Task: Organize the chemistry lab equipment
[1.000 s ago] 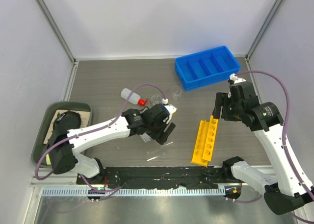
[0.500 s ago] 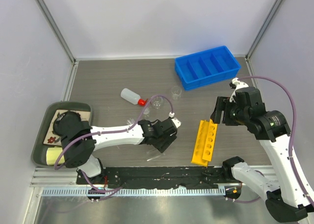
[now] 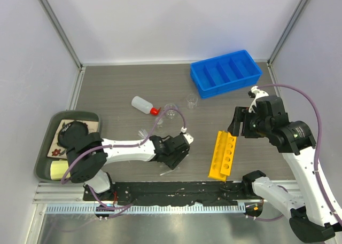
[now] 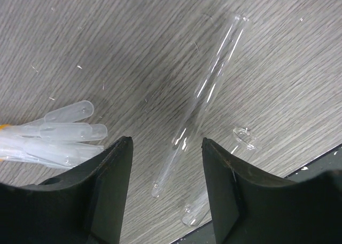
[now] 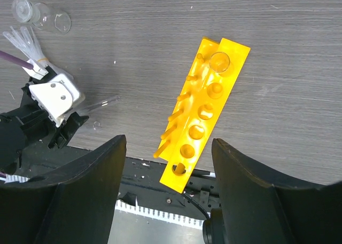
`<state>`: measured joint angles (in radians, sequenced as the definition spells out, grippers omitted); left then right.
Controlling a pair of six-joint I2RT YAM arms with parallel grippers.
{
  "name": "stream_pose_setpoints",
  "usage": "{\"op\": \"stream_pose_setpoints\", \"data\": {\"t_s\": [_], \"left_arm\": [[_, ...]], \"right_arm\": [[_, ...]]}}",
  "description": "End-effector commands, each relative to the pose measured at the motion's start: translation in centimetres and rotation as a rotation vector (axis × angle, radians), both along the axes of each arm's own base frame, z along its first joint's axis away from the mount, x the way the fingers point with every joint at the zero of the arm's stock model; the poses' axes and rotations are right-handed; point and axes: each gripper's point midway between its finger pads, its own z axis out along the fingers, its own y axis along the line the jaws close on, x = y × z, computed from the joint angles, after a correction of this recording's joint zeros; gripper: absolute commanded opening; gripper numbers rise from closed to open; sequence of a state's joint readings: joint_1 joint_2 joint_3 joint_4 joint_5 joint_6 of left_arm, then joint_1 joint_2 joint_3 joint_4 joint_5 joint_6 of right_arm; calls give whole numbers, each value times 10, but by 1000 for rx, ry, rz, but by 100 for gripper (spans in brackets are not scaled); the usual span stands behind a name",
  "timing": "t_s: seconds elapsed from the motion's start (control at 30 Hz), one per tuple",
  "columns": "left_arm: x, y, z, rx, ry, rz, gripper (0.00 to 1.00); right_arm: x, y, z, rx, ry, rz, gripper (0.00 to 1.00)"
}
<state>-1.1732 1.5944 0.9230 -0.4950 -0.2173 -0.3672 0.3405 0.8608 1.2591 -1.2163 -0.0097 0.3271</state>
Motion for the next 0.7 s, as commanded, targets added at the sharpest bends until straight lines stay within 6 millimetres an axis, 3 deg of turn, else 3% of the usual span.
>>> {"op": "stream_pose_setpoints", "data": {"t_s": [0.0, 0.23, 0.47, 0.67], "left_arm": [[-1, -10, 6, -71, -15, 7, 57], [-7, -11, 0, -89, -2, 6, 50], [-10, -9, -7, -82, 6, 7, 35], [-3, -14, 0, -82, -20, -2, 26]], "right_arm": [[-3, 4, -1, 13, -7, 25, 71], [-3, 4, -2, 16, -5, 26, 70], [-4, 4, -7, 12, 7, 26, 70], [-3, 4, -10, 8, 12, 25, 70]]}}
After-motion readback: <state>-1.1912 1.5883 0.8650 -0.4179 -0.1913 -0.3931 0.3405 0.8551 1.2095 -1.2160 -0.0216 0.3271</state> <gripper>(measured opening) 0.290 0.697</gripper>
